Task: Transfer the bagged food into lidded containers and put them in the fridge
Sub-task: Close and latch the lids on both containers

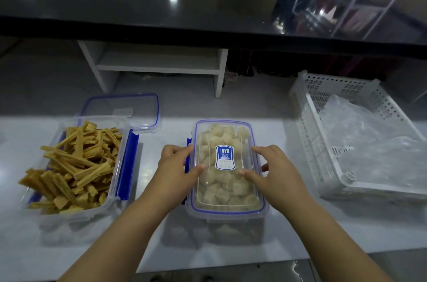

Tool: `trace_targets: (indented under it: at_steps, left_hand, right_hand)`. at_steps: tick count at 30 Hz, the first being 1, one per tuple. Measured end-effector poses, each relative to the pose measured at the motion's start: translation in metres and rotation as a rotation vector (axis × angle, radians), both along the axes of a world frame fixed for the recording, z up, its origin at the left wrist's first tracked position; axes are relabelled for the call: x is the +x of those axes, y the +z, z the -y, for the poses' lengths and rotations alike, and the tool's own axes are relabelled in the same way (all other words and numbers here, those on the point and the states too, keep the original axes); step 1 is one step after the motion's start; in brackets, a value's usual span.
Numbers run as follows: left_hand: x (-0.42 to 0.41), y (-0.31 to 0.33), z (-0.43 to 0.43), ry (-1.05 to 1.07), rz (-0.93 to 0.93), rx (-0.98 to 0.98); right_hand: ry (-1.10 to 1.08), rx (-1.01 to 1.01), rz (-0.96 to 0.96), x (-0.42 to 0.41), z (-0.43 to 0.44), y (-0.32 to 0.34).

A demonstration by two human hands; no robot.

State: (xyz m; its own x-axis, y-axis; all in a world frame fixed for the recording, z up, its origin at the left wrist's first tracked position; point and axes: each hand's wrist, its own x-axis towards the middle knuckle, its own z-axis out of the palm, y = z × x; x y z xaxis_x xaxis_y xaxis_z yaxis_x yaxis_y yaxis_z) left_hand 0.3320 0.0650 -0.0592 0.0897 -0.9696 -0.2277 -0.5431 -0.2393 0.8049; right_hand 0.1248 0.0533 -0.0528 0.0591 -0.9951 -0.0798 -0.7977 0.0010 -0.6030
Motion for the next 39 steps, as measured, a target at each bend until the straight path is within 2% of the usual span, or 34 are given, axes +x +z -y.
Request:
trace_targets:
  at_steps: [4, 8, 11, 14, 17, 20, 24, 29, 32, 39]
  left_hand:
    - [0.002, -0.004, -0.002, 0.075, -0.146, 0.053]
    - [0.003, -0.006, -0.007, 0.069, -0.290, 0.055]
    - [0.006, -0.009, -0.007, 0.094, -0.374, 0.118]
    - [0.004, -0.005, -0.008, 0.117, -0.345, 0.130]
    - [0.003, -0.003, -0.007, 0.194, -0.213, 0.137]
    - [0.002, -0.002, -0.009, 0.204, -0.110, 0.077]
    - [-0.001, -0.001, -0.013, 0.101, -0.028, -0.034]
    - [-0.005, -0.010, -0.010, 0.015, 0.237, -0.055]
    - [-0.008, -0.011, -0.005, -0.002, 0.352, -0.075]
    - [-0.006, -0.001, -0.002, -0.045, 0.252, -0.037]
  right_hand:
    - [-0.036, -0.008, 0.136, -0.003, 0.002, -0.007]
    - [-0.124, -0.025, 0.364, -0.004, 0.000, -0.018]
    - [-0.211, 0.058, 0.461, -0.001, -0.002, -0.021]
    - [-0.319, 0.242, 0.537, -0.003, 0.001, -0.018]
    - [-0.364, 0.339, 0.588, -0.006, 0.004, -0.017]
    - [-0.357, 0.293, 0.537, -0.007, 0.003, -0.017]
    - [-0.234, 0.178, 0.422, -0.002, -0.002, -0.017]
    - [-0.165, 0.132, 0.129, 0.003, -0.001, -0.019]
    - [-0.142, 0.102, 0.021, 0.003, 0.006, -0.017]
    - [-0.046, 0.090, -0.228, -0.008, 0.016, -0.004]
